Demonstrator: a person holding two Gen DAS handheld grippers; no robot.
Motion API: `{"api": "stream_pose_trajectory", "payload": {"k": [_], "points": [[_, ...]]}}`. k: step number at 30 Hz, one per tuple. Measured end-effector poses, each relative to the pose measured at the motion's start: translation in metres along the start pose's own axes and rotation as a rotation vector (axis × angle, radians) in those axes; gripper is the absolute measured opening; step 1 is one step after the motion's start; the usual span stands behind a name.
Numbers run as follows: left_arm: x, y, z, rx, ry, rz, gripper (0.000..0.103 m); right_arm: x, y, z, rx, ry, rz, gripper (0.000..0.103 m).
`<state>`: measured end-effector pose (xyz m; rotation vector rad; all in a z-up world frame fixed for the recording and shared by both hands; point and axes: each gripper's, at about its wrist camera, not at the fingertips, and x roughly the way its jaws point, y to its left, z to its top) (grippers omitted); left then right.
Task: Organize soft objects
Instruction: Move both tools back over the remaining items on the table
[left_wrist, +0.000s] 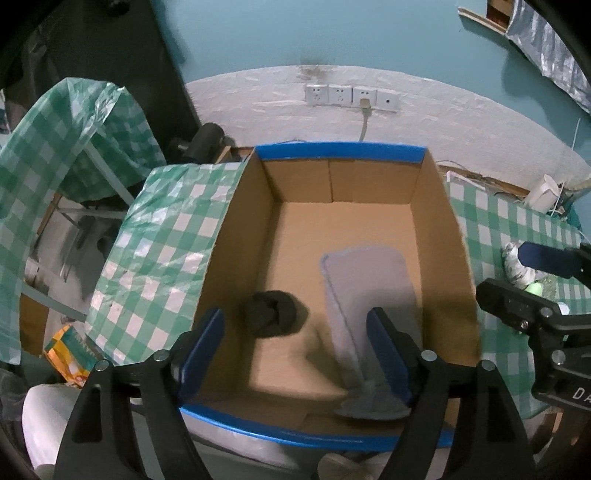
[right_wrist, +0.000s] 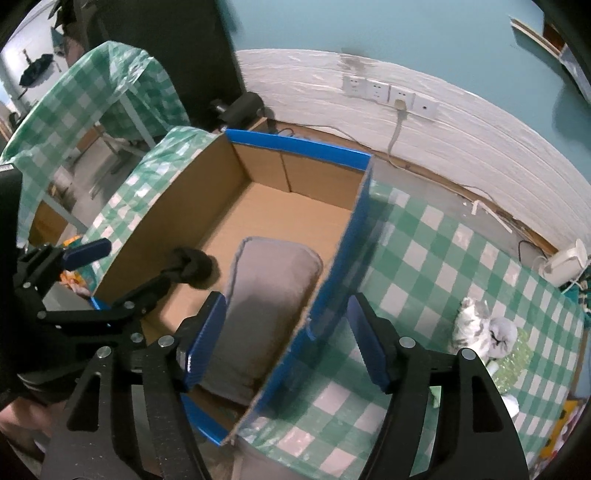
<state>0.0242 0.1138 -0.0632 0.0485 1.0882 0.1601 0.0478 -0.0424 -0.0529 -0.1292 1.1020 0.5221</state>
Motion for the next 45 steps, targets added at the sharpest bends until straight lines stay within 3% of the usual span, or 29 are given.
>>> {"api": "stream_pose_trajectory", "payload": {"k": [22, 45], "points": [[-0.019, -0.062, 0.009, 0.09, -0.046, -0.049, 0.08, -0.044, -0.073, -0.039, 0.106, -0.036, -0.092, 0.073], [-0.014, -0.153, 0.004, 0.253, -0.013, -0.096, 0.08, -0.068, -0.163, -0.095, 0.254, -0.028, -0.191, 0.077]]}}
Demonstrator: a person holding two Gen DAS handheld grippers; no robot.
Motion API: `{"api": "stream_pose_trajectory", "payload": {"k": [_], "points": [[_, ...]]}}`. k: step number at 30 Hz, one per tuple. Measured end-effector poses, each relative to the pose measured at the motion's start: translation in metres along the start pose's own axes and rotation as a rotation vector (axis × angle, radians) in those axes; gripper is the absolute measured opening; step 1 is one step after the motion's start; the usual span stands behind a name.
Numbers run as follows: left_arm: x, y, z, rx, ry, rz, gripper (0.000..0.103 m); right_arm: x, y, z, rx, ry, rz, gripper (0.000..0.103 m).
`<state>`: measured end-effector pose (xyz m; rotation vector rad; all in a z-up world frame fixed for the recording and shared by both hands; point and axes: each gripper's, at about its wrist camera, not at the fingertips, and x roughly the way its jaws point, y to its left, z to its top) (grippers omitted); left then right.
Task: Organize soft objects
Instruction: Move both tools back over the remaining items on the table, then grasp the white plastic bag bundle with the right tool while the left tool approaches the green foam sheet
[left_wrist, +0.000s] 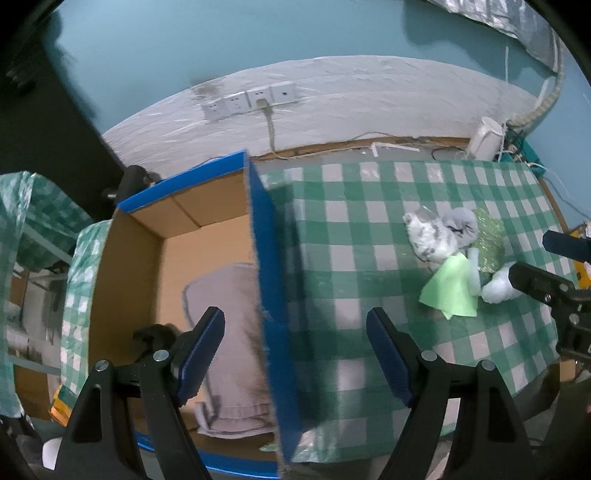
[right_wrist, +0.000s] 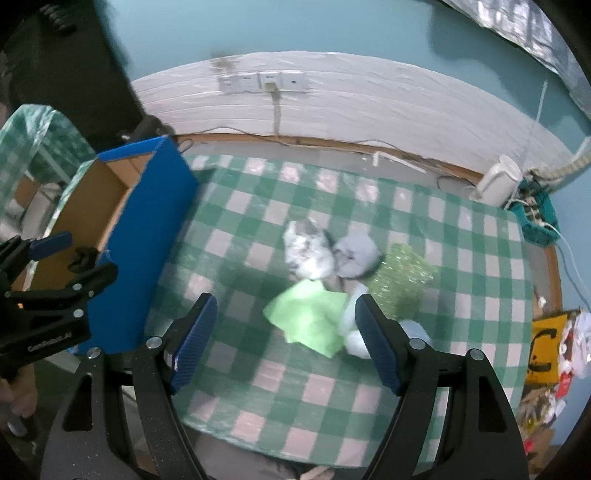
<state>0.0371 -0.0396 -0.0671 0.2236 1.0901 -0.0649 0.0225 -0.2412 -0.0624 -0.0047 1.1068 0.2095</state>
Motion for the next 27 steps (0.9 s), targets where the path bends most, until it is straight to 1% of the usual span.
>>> {"api": "stream_pose_trajectory", "payload": {"k": [5, 14, 21, 27], "points": [[0.007, -0.022, 0.001, 0.043, 0.017, -0.016, 0.081, 0.005, -0.023, -0.007, 0.039, 0.016, -0.022, 0.078], [0.031, -0.06, 0.003, 0.121, 0.06, -0.03, 0.081, 0.022, -0.062, -0.017, 0.109, 0.058, -0.061, 0.078], [0.045, -0.077, 0.004, 0.146, 0.083, -0.045, 0.081, 0.036, -0.08, -0.024, 0.14, 0.089, -0.075, 0.078], [0.057, -0.088, 0.008, 0.149, 0.1, -0.067, 0.081, 0.049, -0.092, -0.029, 0.15, 0.109, -0.085, 0.079]]}}
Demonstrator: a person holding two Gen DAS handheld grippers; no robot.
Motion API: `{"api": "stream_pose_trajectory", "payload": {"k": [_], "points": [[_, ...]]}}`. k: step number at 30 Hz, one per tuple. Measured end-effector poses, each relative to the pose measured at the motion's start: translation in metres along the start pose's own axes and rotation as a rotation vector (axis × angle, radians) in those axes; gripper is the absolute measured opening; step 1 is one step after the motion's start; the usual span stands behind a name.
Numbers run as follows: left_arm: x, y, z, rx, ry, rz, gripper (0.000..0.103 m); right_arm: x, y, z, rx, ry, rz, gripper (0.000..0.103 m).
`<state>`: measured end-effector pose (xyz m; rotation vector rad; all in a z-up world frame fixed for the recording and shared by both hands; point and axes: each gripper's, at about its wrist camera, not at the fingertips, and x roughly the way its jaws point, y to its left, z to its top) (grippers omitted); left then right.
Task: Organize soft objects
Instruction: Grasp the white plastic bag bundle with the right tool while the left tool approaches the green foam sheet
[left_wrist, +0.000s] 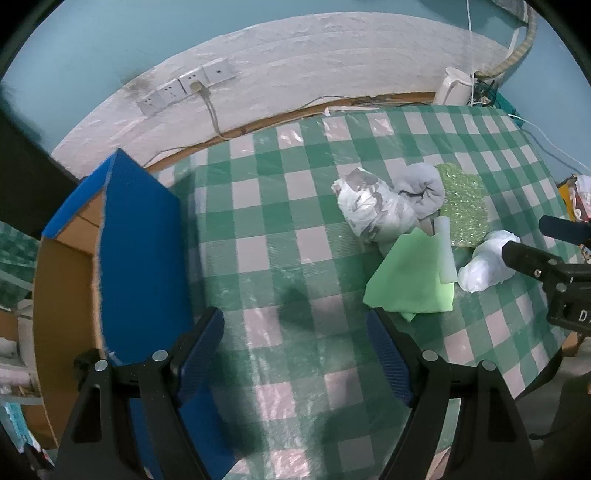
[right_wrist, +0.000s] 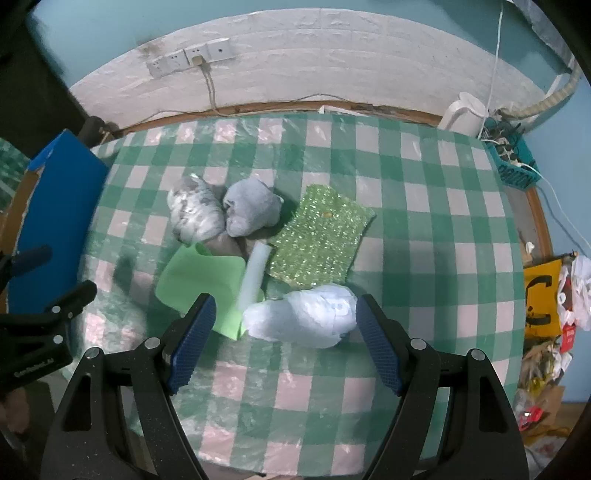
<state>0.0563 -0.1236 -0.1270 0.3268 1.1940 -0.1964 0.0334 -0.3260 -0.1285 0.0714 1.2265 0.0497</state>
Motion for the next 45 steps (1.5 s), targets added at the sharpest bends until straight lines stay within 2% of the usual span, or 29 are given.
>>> {"api": "stream_pose_trajectory", "payload": {"k": [13, 21, 27, 36, 41, 45], "points": [[0.039, -0.021, 0.013, 0.03, 0.061, -0.027, 0.082, 0.041, -0.015, -0.002, 0.035, 0.066, 0.011, 0.079], [0.052, -0.027, 0.019, 0.033, 0.086, -0.028, 0.082, 0.057, -0.016, 0.001, 0.014, 0.067, -0.035, 0.08], [0.057, -0.027, 0.025, 0.032, 0.093, -0.035, 0.082, 0.071, -0.02, -0.006, 0.012, 0.123, -0.06, 0.08], [0.063, -0.038, 0.031, 0.053, 0.098, -0.055, 0.082, 0.059, -0.027, -0.029, 0.016, 0.114, -0.1, 0.08], [0.068, -0.046, 0.033, 0.065, 0.102, -0.071, 0.082, 0.061, -0.027, -0.039, 0.023, 0.136, -0.097, 0.08], [0.073, -0.049, 0.036, 0.066, 0.105, -0.087, 0.082, 0.057, -0.03, -0.051, 0.046, 0.112, -0.066, 0.08]]}}
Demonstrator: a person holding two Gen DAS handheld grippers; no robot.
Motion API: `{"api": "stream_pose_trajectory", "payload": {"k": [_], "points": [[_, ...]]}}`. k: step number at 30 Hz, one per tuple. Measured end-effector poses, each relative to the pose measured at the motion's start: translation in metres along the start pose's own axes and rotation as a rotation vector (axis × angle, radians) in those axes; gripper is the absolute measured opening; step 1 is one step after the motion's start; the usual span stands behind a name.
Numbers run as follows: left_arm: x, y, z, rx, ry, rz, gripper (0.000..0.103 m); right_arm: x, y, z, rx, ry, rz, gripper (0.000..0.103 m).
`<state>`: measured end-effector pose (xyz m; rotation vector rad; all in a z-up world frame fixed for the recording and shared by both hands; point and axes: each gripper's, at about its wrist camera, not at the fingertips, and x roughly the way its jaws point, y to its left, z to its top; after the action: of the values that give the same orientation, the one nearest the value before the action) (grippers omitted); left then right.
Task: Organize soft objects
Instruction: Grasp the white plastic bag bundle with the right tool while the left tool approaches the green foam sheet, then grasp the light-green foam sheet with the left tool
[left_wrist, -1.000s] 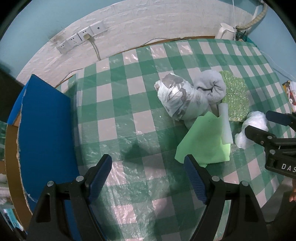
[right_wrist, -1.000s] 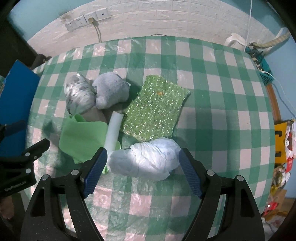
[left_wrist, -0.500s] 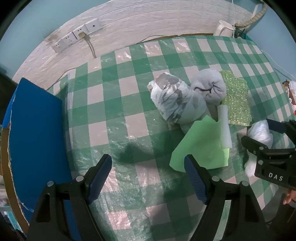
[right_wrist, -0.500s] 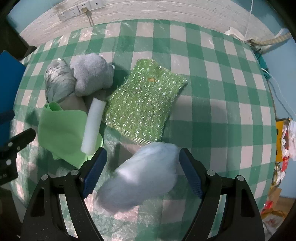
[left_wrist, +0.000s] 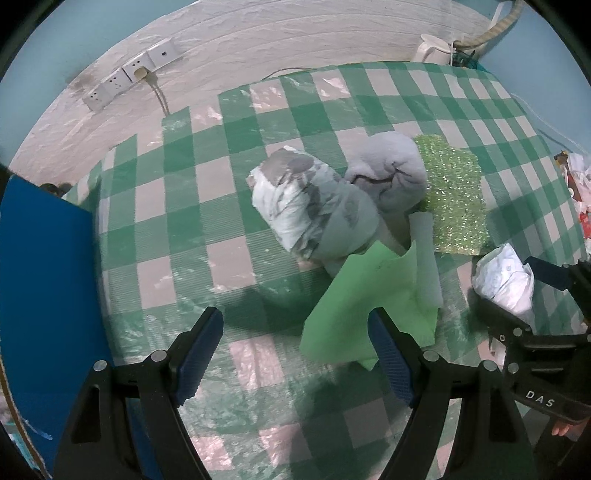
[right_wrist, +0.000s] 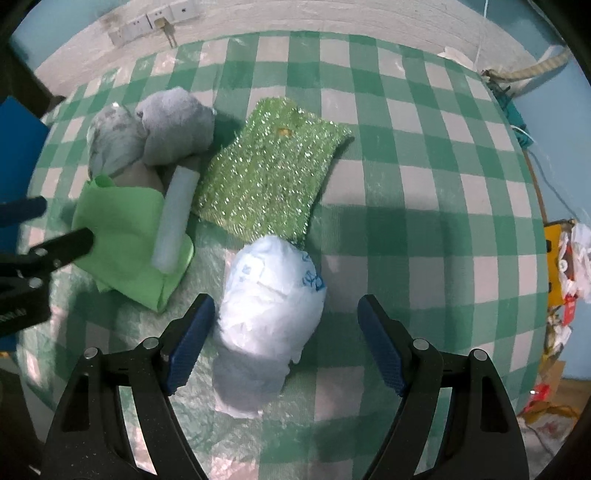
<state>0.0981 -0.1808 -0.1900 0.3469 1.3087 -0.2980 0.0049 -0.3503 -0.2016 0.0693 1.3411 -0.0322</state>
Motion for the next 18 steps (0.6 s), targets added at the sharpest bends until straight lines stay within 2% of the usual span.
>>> {"api": "stream_pose_trajectory", "payload": {"k": [2, 4, 6, 12, 15, 17, 18], "points": [[0.002, -0.002, 0.001, 0.002, 0.001, -0.01, 0.082, 0.001, 0.0, 0.0, -0.01, -0.001, -0.003, 0.08], [0.005, -0.006, 0.002, 0.007, 0.005, -0.019, 0.082, 0.003, -0.001, -0.003, -0.007, 0.006, 0.004, 0.074], [0.008, -0.009, 0.002, 0.012, 0.009, -0.029, 0.082, 0.006, -0.005, -0.003, -0.001, 0.02, 0.026, 0.063], [0.015, -0.015, 0.004, 0.012, 0.026, -0.064, 0.082, 0.008, -0.001, -0.003, -0.025, 0.019, 0.029, 0.049], [0.016, -0.018, 0.004, -0.002, 0.026, -0.092, 0.082, 0.006, 0.003, -0.004, -0.027, 0.02, 0.049, 0.046], [0.015, -0.021, 0.003, -0.004, 0.016, -0.096, 0.078, 0.003, 0.005, -0.006, -0.027, 0.023, 0.056, 0.045], [0.015, -0.022, 0.003, -0.002, 0.009, -0.096, 0.072, 0.004, 0.003, -0.005, -0.021, 0.024, 0.061, 0.045]]}}
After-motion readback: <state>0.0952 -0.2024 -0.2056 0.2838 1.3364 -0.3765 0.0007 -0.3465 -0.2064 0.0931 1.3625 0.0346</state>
